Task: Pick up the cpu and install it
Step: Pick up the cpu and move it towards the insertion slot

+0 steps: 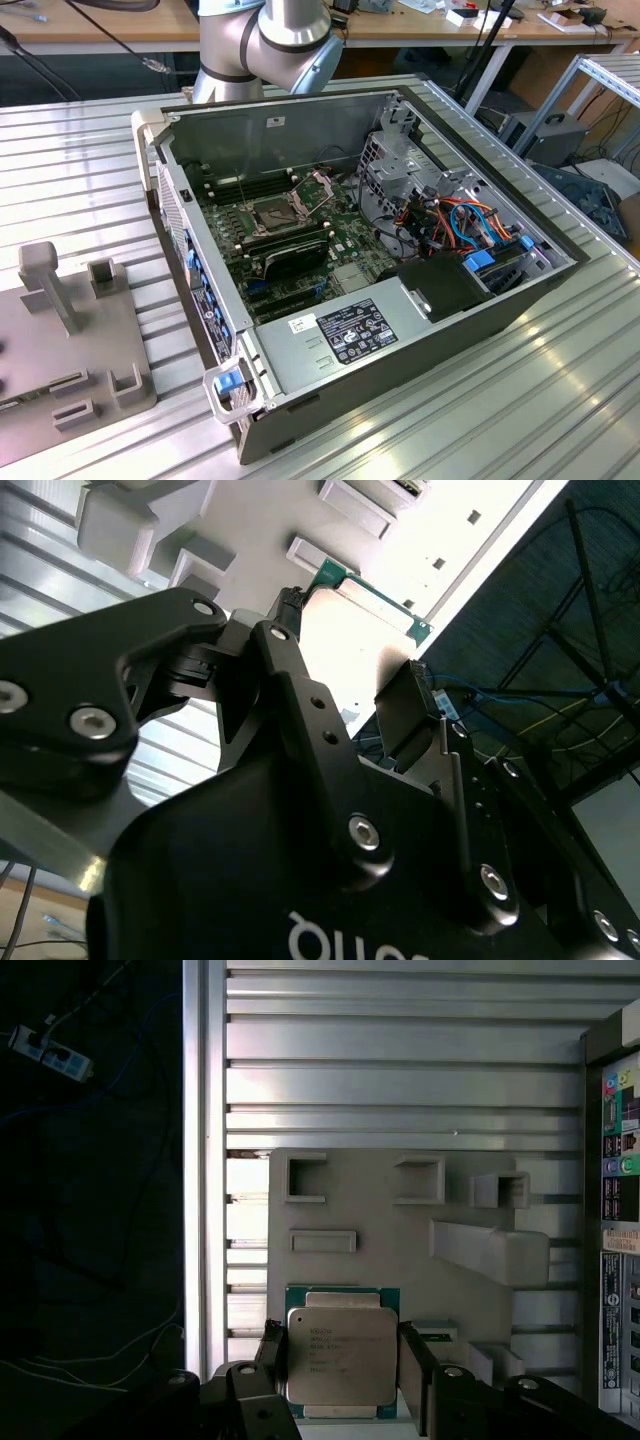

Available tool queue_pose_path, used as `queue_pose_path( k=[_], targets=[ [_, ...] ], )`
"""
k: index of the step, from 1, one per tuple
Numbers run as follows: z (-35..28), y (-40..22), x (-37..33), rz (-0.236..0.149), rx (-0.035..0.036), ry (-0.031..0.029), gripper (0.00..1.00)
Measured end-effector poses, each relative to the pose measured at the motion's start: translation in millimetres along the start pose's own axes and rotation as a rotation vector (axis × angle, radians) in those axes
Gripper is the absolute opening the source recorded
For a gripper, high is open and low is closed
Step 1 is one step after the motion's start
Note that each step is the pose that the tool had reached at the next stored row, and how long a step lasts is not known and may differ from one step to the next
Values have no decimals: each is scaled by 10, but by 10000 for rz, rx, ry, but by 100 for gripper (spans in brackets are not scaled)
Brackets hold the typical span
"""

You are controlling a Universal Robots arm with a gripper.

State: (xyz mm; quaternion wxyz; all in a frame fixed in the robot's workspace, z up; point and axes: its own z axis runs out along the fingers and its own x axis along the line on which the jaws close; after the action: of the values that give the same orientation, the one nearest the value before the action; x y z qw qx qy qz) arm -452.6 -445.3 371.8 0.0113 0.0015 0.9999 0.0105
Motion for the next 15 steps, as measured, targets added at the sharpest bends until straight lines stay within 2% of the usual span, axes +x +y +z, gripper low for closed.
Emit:
queue_pose_path(
  k=[10,15],
  targets=[
    [1,0,-36,1,0,0,55],
    [1,0,-76,0,0,1,55]
  ],
)
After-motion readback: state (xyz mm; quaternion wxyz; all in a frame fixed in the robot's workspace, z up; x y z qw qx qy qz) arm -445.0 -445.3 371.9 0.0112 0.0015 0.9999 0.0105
